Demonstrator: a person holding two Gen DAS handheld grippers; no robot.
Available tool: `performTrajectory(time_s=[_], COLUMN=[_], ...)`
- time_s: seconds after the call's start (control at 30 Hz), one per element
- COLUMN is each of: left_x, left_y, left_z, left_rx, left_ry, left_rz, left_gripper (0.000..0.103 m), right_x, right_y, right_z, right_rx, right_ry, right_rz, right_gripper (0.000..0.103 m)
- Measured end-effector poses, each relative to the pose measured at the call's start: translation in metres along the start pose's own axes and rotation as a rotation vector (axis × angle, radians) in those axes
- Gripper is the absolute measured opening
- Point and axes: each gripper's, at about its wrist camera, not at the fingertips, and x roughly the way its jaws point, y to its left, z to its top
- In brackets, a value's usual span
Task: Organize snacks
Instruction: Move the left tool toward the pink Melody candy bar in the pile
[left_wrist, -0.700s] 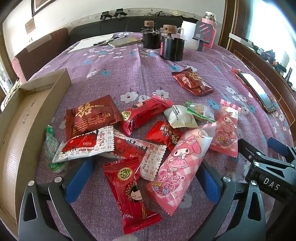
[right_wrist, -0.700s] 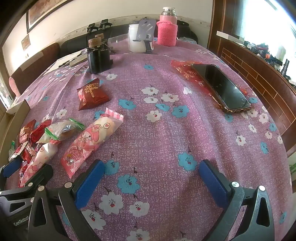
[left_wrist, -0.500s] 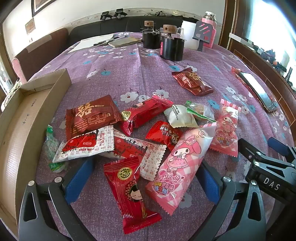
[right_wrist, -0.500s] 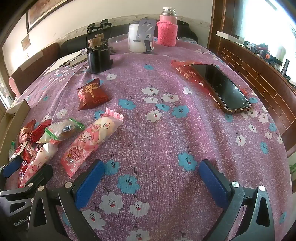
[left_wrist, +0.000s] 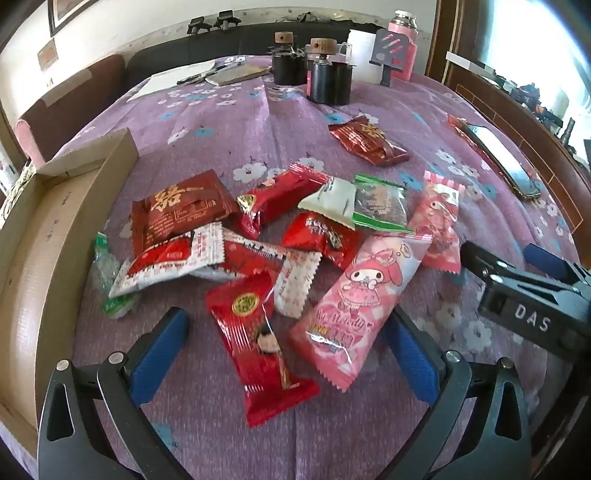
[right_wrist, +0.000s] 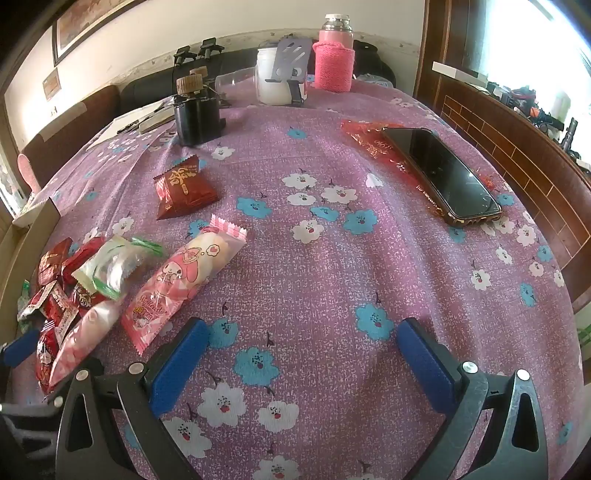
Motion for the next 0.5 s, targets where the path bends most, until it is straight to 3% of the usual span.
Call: performTrajectory(time_s=[0.33, 0.43, 0.5], left_x=[-0.004, -0.01, -0.022], left_y=[0.0, 0.0, 0.006], left_z=[-0.005, -0.01, -0.016], left_rx=[0.014, 0.057, 0.064], left_ry=[0.027, 0.065, 0.067], left_rz=[-0.01, -0.051, -0.119], left_gripper=[0.103, 0.103, 0.103], right_x=[0.002, 0.001, -0.001], right_y=[0.004, 0.001, -0.005], right_z=[0.0, 0.003, 0.001], right_rx=[-0.001, -0.04, -0.04], right_ry=[0.008, 0.079, 0.081], right_rz=[0.002, 0.044, 0.075], right_gripper=[0.103, 0.103, 0.103])
